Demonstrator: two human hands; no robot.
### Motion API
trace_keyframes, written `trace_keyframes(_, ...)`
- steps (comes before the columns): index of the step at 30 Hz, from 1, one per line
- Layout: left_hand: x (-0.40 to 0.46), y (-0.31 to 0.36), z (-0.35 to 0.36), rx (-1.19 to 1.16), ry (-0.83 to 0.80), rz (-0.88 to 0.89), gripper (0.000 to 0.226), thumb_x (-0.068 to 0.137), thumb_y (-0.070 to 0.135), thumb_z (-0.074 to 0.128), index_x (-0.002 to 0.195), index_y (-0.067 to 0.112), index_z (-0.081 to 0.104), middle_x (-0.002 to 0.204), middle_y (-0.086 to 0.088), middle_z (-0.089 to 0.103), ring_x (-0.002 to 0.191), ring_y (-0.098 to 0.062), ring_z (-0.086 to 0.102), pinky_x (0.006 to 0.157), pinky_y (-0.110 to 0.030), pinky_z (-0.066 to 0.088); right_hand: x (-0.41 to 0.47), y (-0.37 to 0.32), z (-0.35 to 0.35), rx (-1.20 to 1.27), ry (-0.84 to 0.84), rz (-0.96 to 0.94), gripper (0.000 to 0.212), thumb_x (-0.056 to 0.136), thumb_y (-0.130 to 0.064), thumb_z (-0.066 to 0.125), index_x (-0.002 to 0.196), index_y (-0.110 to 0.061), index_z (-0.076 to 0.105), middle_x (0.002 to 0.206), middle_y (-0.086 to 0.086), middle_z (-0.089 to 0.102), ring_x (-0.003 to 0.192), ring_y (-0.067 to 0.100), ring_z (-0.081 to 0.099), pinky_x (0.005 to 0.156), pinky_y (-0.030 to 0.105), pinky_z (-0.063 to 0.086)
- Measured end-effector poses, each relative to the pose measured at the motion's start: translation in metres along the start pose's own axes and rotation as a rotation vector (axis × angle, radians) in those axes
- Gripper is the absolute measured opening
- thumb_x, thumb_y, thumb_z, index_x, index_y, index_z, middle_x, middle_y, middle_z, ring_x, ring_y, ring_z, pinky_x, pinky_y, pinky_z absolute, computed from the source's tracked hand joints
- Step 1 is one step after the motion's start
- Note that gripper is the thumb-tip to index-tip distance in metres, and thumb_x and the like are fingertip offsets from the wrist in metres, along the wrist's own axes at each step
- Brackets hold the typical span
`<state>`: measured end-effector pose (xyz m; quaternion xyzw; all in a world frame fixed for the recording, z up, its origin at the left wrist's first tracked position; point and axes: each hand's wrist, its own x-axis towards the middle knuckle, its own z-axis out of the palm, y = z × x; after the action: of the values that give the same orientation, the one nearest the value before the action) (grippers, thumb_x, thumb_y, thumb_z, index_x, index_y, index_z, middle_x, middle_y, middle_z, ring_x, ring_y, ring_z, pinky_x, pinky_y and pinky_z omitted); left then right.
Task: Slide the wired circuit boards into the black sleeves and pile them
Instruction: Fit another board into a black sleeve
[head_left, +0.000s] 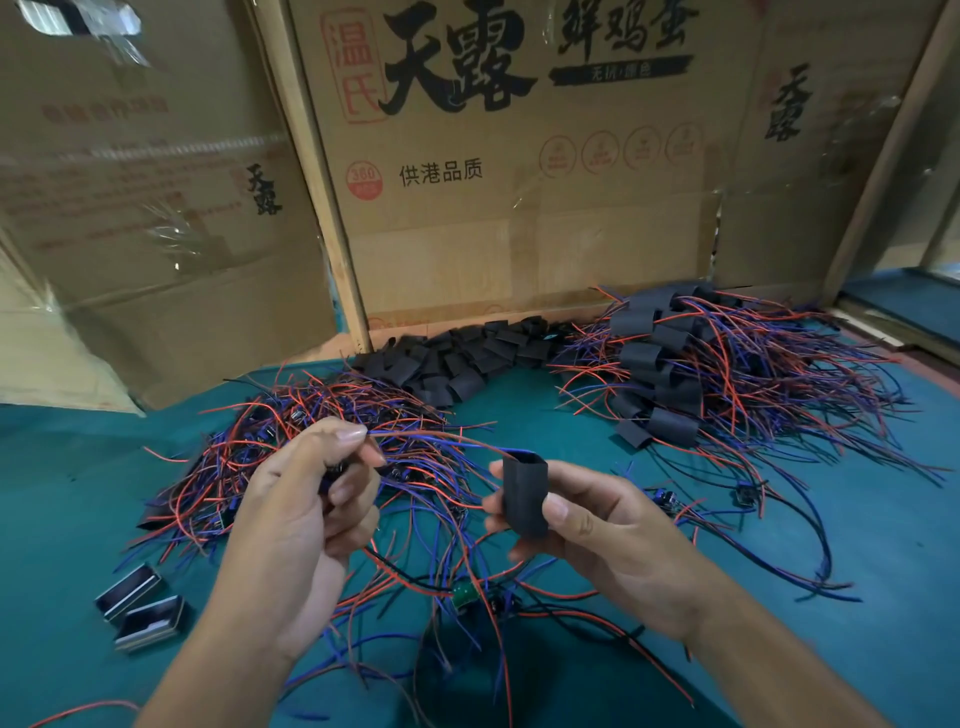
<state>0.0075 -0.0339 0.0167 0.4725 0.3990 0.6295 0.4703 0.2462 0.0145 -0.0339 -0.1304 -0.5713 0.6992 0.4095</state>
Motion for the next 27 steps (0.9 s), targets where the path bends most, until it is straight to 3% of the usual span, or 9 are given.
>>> trace_keyframes(3,-0.004,0.004,0.012,-0.113,0.061,-0.029,0.012,0.072,0.021,0.065,0.065,0.014,0.058,0.056,0.004,0.025,0.044,-0.008,0.015,0.038,-0.023,0.011,0.000,-0.001,-0.001,0.008,0.004,-0.001,0.048,0.093,-0.036,0.063,0.133,-0.008,0.058,0.118,0.017,0.065,0.110,0.030,0.061,0.084,0.034,0.052)
trace_keyframes(13,-0.008,0.007,0.019,-0.181,0.093,-0.090,0.016,0.078,0.019,0.052,0.064,0.013,0.051,0.064,0.000,0.016,0.051,-0.012,0.007,0.041,-0.025,0.008,0.000,-0.001,0.000,0.057,-0.010,0.006,0.048,0.094,-0.035,0.062,0.132,-0.006,0.058,0.119,0.018,0.065,0.111,0.032,0.061,0.085,0.035,0.052)
trace_keyframes(20,-0.005,0.010,0.011,-0.011,0.106,-0.044,0.015,0.071,0.015,0.054,0.056,0.015,0.052,0.055,0.002,0.023,0.045,-0.010,0.012,0.044,-0.025,0.007,-0.002,-0.006,-0.005,-0.133,0.083,0.005,0.040,0.092,-0.036,0.062,0.122,-0.010,0.067,0.108,0.014,0.070,0.103,0.025,0.064,0.083,0.038,0.052)
trace_keyframes(24,-0.007,0.010,0.009,0.142,0.051,-0.022,0.017,0.070,0.012,0.060,0.055,0.012,0.053,0.058,-0.005,0.015,0.050,-0.013,0.011,0.046,-0.022,0.010,-0.005,-0.011,-0.007,-0.368,0.098,0.022,0.023,0.090,-0.027,0.062,0.110,-0.025,0.074,0.107,0.001,0.074,0.098,0.011,0.068,0.086,0.023,0.050)
trace_keyframes(27,-0.011,0.007,0.017,0.388,-0.064,0.037,0.022,0.071,0.027,0.064,0.058,0.011,0.058,0.051,0.000,0.022,0.048,-0.014,0.016,0.044,-0.021,0.016,-0.006,-0.015,-0.006,-0.578,0.042,0.058,0.023,0.089,-0.032,0.064,0.111,-0.035,0.072,0.113,-0.010,0.072,0.108,0.009,0.065,0.094,0.021,0.047)
